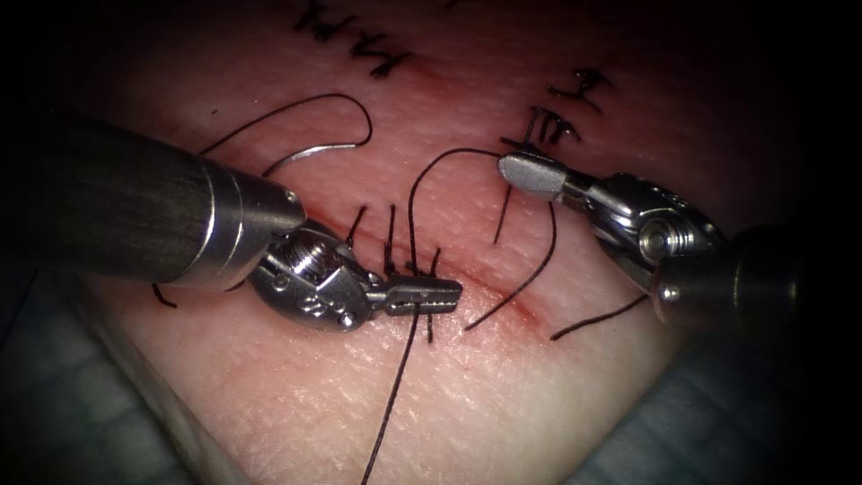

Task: Wound Closure
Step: Wrap suture counter-clockwise twice around right end-effector, then pick up tail end of suture with right grasper

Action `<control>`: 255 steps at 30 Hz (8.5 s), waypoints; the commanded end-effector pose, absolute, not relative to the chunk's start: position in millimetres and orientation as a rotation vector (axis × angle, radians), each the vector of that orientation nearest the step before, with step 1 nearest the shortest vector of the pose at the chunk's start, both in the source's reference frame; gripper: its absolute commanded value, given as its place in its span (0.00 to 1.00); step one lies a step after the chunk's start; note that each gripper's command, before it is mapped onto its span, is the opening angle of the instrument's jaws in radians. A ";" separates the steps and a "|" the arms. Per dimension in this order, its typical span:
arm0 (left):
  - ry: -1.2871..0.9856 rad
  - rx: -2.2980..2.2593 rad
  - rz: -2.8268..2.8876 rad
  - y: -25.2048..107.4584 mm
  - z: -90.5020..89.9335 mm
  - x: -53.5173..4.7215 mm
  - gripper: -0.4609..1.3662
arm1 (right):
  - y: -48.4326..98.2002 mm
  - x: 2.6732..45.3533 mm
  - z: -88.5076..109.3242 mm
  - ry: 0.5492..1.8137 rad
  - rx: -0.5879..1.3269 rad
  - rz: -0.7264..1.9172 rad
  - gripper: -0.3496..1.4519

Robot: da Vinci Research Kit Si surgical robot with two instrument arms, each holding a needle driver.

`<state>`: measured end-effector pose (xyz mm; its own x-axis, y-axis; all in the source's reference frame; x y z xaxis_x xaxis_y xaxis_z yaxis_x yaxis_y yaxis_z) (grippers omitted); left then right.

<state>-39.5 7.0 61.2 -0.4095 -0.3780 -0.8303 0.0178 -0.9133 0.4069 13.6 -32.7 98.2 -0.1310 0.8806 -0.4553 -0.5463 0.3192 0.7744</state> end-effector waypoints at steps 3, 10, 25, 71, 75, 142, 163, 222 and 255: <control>-0.448 1.539 -2.382 6.4 60.5 -39.7 0.06 | -30.7 13.5 98.2 1.175 0.368 1.135 0.00; -0.425 1.503 -2.316 5.6 58.4 -39.8 0.06 | -27.2 13.6 100.1 1.293 0.404 0.770 0.00; -0.499 1.467 -2.106 6.6 53.2 -38.8 0.06 | -25.9 17.2 106.4 1.322 0.468 0.521 0.00; -0.216 1.656 -2.223 12.8 62.0 -36.9 0.06 | -31.7 17.6 103.5 1.616 0.559 0.503 0.00; -0.181 1.622 -2.217 12.0 62.9 -38.6 0.06 | -31.8 17.8 103.4 1.621 0.555 0.507 0.00; -0.274 1.950 -1.954 20.5 66.9 -37.4 0.06 | -41.5 20.0 105.9 1.594 0.519 0.293 0.72; -0.238 1.943 -1.979 14.4 69.2 -37.5 0.06 | -36.2 15.1 105.6 1.825 0.373 0.773 0.67; -0.474 1.719 -2.194 8.6 64.7 -41.3 0.06 | -42.6 14.7 104.2 1.064 -0.215 1.511 0.67; -0.458 1.752 -2.169 12.5 68.3 -44.8 0.06 | -40.0 10.2 109.8 0.982 -0.202 1.727 0.59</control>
<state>-44.8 12.5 68.3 -0.2010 -0.4348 -0.8778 0.0366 -0.8988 0.4368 10.2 -39.9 109.9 -0.3987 0.7170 -0.5718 -0.8578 -0.0710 0.5091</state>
